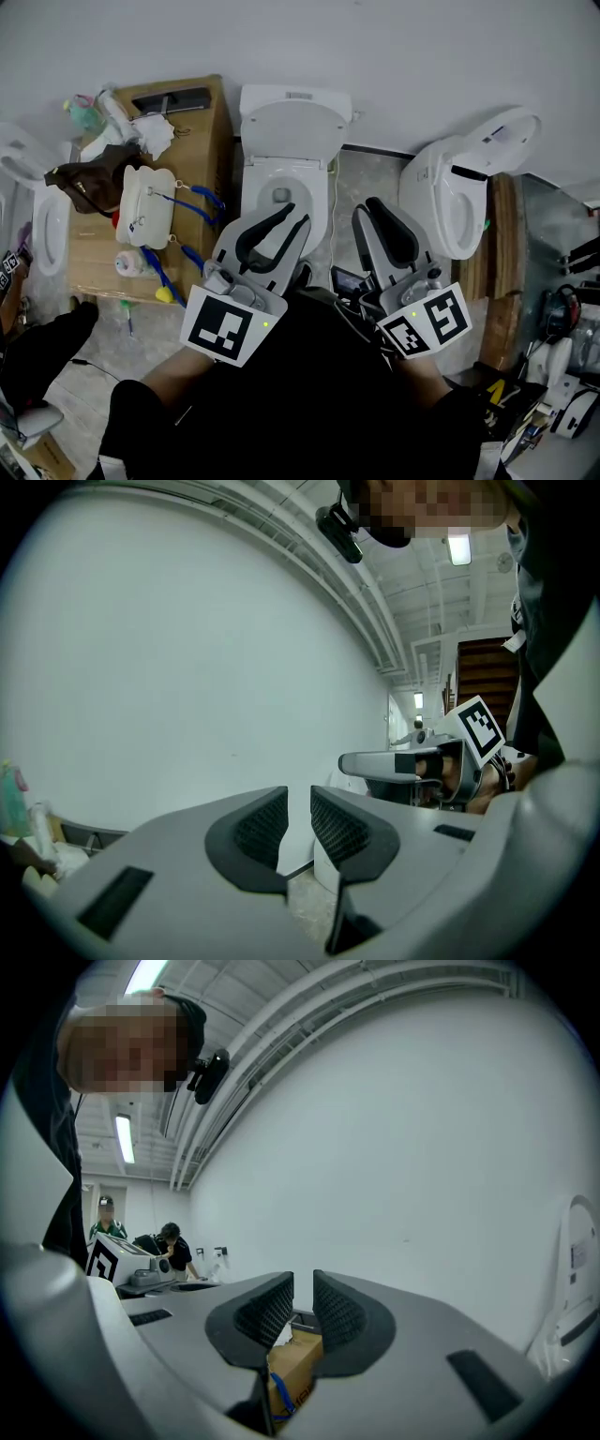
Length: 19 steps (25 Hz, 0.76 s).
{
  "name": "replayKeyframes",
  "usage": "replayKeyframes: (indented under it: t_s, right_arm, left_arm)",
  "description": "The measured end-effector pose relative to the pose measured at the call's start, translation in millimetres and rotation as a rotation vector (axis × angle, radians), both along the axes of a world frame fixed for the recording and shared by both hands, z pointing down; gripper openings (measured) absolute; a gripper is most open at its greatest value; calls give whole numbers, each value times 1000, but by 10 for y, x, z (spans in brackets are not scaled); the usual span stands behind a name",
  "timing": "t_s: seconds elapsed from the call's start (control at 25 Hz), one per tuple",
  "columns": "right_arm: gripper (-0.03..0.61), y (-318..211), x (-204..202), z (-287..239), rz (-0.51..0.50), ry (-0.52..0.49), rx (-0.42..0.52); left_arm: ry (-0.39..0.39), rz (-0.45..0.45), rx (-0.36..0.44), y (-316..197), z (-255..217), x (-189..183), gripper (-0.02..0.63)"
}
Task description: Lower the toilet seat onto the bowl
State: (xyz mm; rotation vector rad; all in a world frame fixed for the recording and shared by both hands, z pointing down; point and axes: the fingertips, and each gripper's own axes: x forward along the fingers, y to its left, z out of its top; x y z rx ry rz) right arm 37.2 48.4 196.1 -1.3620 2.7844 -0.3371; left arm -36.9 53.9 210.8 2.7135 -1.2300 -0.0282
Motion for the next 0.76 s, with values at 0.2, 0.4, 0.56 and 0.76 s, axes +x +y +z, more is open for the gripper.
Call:
replayKeyframes:
  t_s: [0.2, 0.4, 0.56, 0.76]
  right_arm:
    - [83, -16, -47, 36, 4, 13, -7]
    - [83, -67, -82, 79, 14, 17, -21]
    - [83, -90, -99, 97, 21, 20, -25]
    - [83, -134, -114, 122, 29, 22, -30]
  left_arm:
    - [0, 10, -4, -25, 26, -43, 86]
    - [2, 17, -12, -87, 59, -81, 86]
    - [2, 25, -13, -122, 83, -99, 86]
    - [5, 27, -15, -183, 110, -122, 86]
